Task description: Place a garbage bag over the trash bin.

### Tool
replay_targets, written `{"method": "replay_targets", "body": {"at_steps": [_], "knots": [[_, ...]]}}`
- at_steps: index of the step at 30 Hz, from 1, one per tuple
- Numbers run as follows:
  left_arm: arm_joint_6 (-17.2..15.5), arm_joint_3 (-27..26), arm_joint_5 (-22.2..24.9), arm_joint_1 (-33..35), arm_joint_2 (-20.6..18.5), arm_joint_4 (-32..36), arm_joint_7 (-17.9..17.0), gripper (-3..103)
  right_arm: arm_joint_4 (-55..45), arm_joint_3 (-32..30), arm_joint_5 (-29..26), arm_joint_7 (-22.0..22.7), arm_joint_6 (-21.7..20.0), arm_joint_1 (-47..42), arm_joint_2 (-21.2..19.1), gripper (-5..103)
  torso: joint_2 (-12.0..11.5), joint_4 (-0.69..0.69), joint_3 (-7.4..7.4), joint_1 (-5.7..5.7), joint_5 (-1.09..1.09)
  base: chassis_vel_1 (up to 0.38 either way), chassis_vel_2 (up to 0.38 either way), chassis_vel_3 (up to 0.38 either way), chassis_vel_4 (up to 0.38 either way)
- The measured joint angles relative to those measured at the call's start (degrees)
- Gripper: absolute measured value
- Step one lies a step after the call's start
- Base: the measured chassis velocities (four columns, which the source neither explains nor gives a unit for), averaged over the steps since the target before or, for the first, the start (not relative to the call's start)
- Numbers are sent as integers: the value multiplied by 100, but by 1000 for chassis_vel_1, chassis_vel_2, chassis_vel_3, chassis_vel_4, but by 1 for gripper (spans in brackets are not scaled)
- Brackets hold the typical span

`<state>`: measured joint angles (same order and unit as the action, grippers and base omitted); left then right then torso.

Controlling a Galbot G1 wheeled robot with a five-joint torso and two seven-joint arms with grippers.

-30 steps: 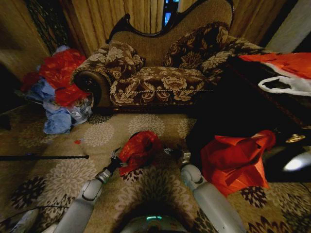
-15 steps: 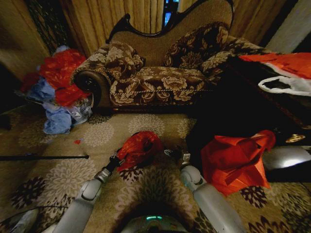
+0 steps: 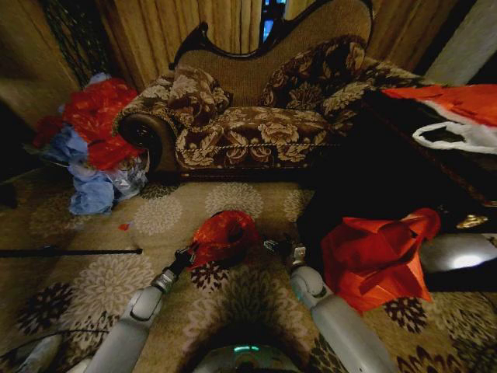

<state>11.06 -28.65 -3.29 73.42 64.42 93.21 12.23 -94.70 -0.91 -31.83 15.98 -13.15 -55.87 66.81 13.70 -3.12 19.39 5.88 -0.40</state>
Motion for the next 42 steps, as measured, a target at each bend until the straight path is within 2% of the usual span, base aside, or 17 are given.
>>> {"method": "replay_targets", "body": {"at_steps": [3, 4, 9, 13, 19, 23, 24, 27, 29, 31, 32, 38, 42], "knots": [[-432, 67, 903, 9, -14, 337, -424, 0, -11, 9, 31, -1, 2, -10, 12, 100, 0, 0, 0, 0, 0, 0, 0, 0, 0], [-432, 67, 903, 9, -14, 337, -424, 0, -11, 9, 31, -1, 2, -10, 12, 100, 0, 0, 0, 0, 0, 0, 0, 0, 0], [-926, 99, 1841, -99, 10, 591, -914, 0, -46, 44, 85, -32, 10, -69, 21, 100, 0, 0, 0, 0, 0, 0, 0, 0, 0], [-1109, 107, 2159, -188, 38, 588, -1131, 0, -67, 48, 92, -51, 23, -69, 34, 100, 0, 0, 0, 0, -1, 0, 0, 0, 0], [-1212, 88, 2309, -307, 23, 494, -1195, 0, -116, -23, 144, -168, 94, 52, 50, 100, 0, 0, 0, 0, 0, 0, 0, 0, 0], [-1233, 94, 2317, -358, 20, 441, -1199, 0, -158, 102, -147, -285, 50, 365, 4, 100, 0, -1, 0, 0, 0, 0, 0, 0, 0], [-1244, 105, 2294, -371, 25, 422, -1195, 0, -101, 272, -390, -328, -12, 668, -21, 100, 0, 0, 0, 0, -1, 0, 0, 0, 0], [-1249, 120, 2270, -371, 25, 420, -1183, 0, 41, 564, -498, -500, -42, 1001, -77, 100, 0, 1, 1, 0, 0, 0, 0, 0, 0], [-1253, 128, 2237, -359, 23, 429, -1163, 0, 177, 881, -450, -754, -83, 1373, -177, 100, 0, 0, 0, 1, -3, 0, 0, 0, 0], [-1253, 128, 2226, -354, 24, 433, -1159, 0, 213, 1009, -433, -806, -97, 1496, -207, 100, 0, -1, 0, 1, -2, 0, 0, 0, 0], [-1253, 120, 2188, -335, 37, 443, -1147, 0, 283, 1298, -433, -845, -166, 1764, -246, 100, 0, 0, 1, 1, 0, 0, 0, 0, 0], [-1247, 66, 2137, -272, 66, 487, -1121, 0, 529, 1976, -593, -715, -442, 2333, -151, 100, 0, 1, 0, 1, 0, 0, 0, 0, 0], [-1239, 34, 2123, -236, 64, 524, -1072, 0, 885, 2280, -338, -582, -482, 2573, 26, 100, 0, 1, 1, 1, 0, 0, 0, 0, 0]]}}
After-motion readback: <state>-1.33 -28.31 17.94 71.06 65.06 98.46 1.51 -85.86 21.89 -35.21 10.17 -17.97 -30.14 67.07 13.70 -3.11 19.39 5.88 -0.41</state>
